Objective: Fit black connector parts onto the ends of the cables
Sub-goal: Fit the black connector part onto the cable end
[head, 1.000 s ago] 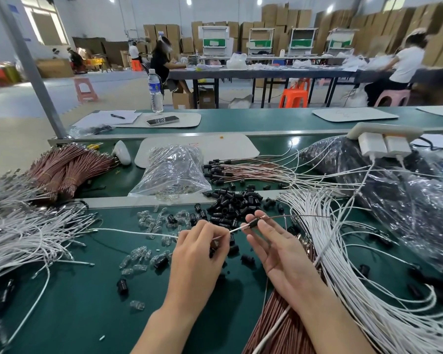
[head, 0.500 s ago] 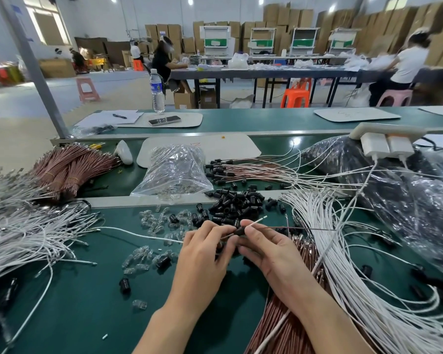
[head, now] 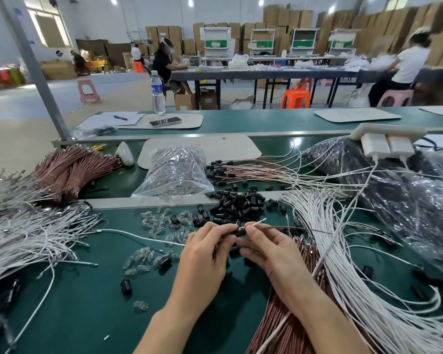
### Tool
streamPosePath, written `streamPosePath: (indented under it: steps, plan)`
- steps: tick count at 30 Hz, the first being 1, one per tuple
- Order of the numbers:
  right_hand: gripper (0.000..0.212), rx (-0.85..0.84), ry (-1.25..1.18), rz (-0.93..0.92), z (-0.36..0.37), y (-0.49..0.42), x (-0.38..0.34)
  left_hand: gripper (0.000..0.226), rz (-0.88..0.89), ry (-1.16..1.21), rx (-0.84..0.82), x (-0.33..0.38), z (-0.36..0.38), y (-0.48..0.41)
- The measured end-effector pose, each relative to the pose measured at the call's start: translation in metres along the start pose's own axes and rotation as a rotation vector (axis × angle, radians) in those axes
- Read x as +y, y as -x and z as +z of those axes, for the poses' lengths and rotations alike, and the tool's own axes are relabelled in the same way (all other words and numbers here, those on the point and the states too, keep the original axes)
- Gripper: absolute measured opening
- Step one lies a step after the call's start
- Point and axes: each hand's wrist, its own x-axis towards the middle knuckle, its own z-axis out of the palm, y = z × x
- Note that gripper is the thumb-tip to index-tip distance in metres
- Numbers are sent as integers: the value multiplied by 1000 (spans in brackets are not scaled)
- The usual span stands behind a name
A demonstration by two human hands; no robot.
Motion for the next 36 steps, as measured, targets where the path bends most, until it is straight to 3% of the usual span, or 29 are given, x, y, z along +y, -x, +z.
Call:
streamPosePath:
  steps: [10,15,19,36]
  plan:
    - [23,21,50,-52,-2,1,-1,24,31,75,-19,0,-1,0]
    - [40,28,122,-77,-3,-1,1,24,37,101,-17,0,-2,0]
    - [24,45,138,-78,-3,0,2,24,41,108,-16,0,-2,0]
    - [34,20,104,-19,-3,0,1,25,50,86,-35,1,-1,1]
